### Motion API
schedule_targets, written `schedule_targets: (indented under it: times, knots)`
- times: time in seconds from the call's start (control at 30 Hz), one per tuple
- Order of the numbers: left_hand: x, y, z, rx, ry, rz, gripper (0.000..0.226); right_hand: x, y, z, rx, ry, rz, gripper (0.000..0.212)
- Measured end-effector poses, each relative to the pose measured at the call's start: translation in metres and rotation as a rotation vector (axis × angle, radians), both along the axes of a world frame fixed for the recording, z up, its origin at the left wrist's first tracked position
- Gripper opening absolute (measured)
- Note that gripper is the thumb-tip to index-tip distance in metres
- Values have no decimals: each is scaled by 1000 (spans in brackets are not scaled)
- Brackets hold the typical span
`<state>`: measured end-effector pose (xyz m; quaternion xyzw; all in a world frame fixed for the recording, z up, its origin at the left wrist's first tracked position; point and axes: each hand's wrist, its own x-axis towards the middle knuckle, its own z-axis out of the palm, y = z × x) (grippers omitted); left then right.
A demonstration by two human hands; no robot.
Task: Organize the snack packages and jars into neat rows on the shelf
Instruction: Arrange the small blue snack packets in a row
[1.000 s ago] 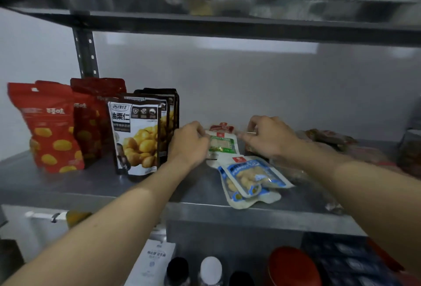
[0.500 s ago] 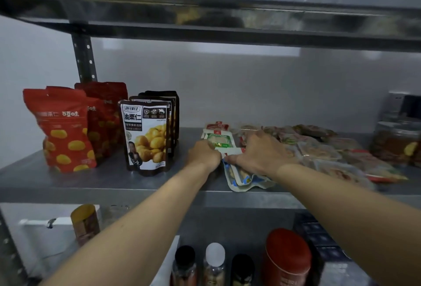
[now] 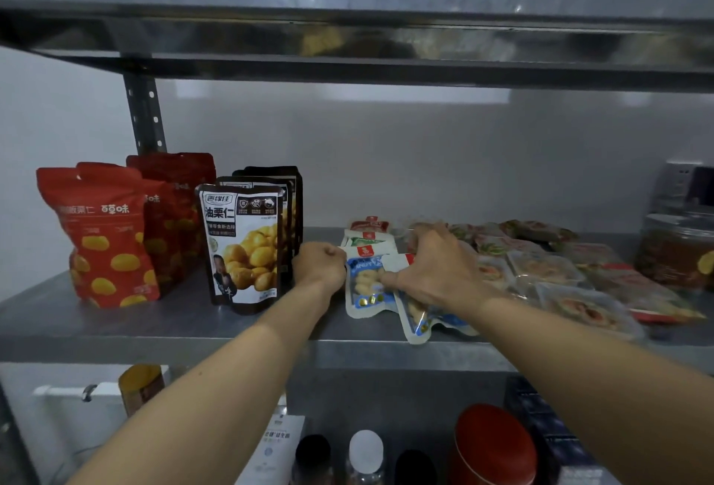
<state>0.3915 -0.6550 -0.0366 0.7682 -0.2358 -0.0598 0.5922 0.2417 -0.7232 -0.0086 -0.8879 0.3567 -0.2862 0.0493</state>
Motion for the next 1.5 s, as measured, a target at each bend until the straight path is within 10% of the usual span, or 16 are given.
schedule_targets:
  times: [0.6, 0.93, 1.5]
  knots:
    - [-3, 34, 4, 1, -350, -242, 26, 19, 16, 18, -82, 19, -84, 64]
    - [-22, 74, 10, 169, -243, -397, 47, 34, 51, -4, -26, 46, -34, 65]
    - [-50, 52, 13, 53, 133, -462, 51, 17, 35, -34, 704, -452, 193, 22]
